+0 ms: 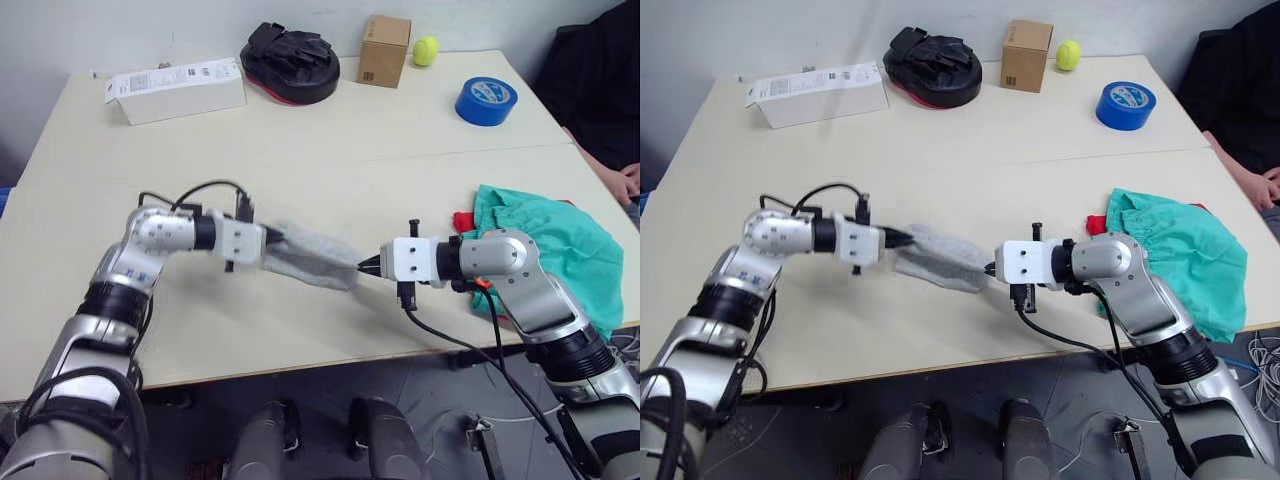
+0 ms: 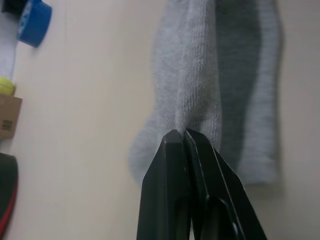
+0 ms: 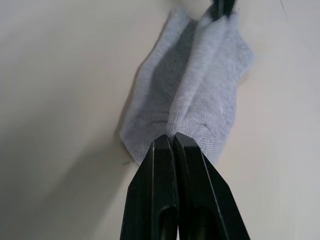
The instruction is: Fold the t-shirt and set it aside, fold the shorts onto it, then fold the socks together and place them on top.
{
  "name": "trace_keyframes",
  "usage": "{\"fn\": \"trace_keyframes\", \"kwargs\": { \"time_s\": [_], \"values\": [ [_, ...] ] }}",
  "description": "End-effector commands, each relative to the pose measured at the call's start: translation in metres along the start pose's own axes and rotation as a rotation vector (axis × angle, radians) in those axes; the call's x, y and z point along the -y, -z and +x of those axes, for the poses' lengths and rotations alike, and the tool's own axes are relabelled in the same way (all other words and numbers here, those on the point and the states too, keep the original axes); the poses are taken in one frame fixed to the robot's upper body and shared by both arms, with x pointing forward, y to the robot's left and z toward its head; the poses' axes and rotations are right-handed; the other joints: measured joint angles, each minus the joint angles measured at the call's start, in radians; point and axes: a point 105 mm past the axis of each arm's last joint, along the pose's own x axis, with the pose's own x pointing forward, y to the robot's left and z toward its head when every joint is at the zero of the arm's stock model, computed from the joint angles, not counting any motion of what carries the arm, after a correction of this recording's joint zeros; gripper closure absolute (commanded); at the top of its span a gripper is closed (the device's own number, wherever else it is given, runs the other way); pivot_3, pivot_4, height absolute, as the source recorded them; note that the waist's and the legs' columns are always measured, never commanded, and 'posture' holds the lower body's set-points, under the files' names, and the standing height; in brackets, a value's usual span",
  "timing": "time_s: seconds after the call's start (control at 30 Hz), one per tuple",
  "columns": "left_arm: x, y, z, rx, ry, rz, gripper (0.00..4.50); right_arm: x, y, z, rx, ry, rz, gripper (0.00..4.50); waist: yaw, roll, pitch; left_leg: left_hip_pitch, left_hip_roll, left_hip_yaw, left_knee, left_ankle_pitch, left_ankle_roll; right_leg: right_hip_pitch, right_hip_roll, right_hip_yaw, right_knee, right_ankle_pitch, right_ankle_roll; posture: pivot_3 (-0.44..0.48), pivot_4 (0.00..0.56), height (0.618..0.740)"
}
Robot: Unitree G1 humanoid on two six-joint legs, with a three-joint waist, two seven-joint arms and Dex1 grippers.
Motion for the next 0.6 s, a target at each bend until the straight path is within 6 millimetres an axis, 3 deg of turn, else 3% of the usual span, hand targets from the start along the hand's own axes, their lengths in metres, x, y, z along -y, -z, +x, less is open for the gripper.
{"fn": "trace_keyframes", "kwargs": {
  "time_s": [0.03,0.43,0.47,0.6],
  "values": [
    [-0.001,-0.003,-0.002,-0.009,-0.025,0.031,4.50,-0.005,-0.011,0.000,0.040,-0.018,-0.019,4.46,0.004,0.000,0.000,0.000,0.000,-0.001,0.000,0.000,0.000,0.000,-0.001,0.000,0.000,0.000,0.000,0.000,0.150,0.740],
    [-0.004,-0.001,-0.005,-0.022,-0.060,-0.049,4.50,-0.012,0.009,0.007,-0.028,-0.024,-0.052,4.46,0.000,0.000,0.000,-0.001,0.000,-0.002,0.000,-0.002,0.000,0.000,0.000,0.000,0.000,0.000,0.000,0.000,0.150,0.740],
    [-0.004,-0.002,-0.006,-0.019,-0.060,-0.056,4.50,-0.013,0.009,0.007,-0.025,-0.025,-0.049,4.29,0.000,0.000,0.000,-0.001,0.000,-0.002,0.000,-0.002,0.000,0.000,0.000,-0.001,0.000,0.000,0.000,0.000,0.150,0.740],
    [0.003,-0.003,-0.011,-0.017,-0.034,-0.111,3.63,-0.020,0.001,0.005,0.029,-0.062,-0.018,3.27,0.000,0.000,0.000,-0.001,0.000,-0.002,0.000,-0.002,0.000,0.000,0.000,0.000,0.000,0.000,0.000,0.000,0.150,0.740]
  ]
}}
